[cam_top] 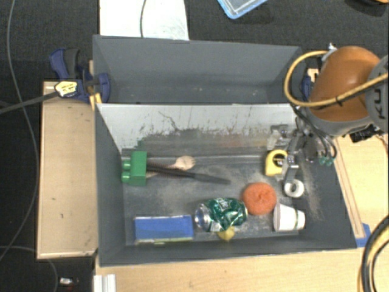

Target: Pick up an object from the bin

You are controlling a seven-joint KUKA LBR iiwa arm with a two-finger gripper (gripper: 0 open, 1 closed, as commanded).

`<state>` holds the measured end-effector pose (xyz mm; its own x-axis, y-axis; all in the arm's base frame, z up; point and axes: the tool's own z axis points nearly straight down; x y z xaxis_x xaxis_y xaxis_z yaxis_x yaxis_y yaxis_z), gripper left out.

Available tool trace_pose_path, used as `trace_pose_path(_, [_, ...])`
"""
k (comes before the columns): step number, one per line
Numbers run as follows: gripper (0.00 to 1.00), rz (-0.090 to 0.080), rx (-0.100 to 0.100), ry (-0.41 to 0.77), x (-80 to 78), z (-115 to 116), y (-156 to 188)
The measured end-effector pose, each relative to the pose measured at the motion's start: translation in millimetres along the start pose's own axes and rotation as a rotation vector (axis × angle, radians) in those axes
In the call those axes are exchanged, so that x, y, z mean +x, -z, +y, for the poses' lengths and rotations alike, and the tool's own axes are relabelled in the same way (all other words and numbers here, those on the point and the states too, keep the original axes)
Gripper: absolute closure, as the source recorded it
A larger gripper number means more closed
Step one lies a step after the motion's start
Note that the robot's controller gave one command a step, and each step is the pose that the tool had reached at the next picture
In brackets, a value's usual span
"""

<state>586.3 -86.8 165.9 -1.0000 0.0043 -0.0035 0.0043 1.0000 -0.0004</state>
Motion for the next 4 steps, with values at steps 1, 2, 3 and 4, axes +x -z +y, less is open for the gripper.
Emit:
trace_pose_path(1, [0.00,-0.005,0.001,0.002,16.4,3.6,-68.9])
trace_pose_path(2, [0.00,-0.012,-0.002,0.090,4.2,-25.0,-82.9])
trace_pose_path(3, [0.00,-0.009,-0.001,0.120,16.8,-20.6,-89.4])
trace_pose_path(4, [0.00,-0.019,-0.006,0.294,54.2,-48.1,-93.5])
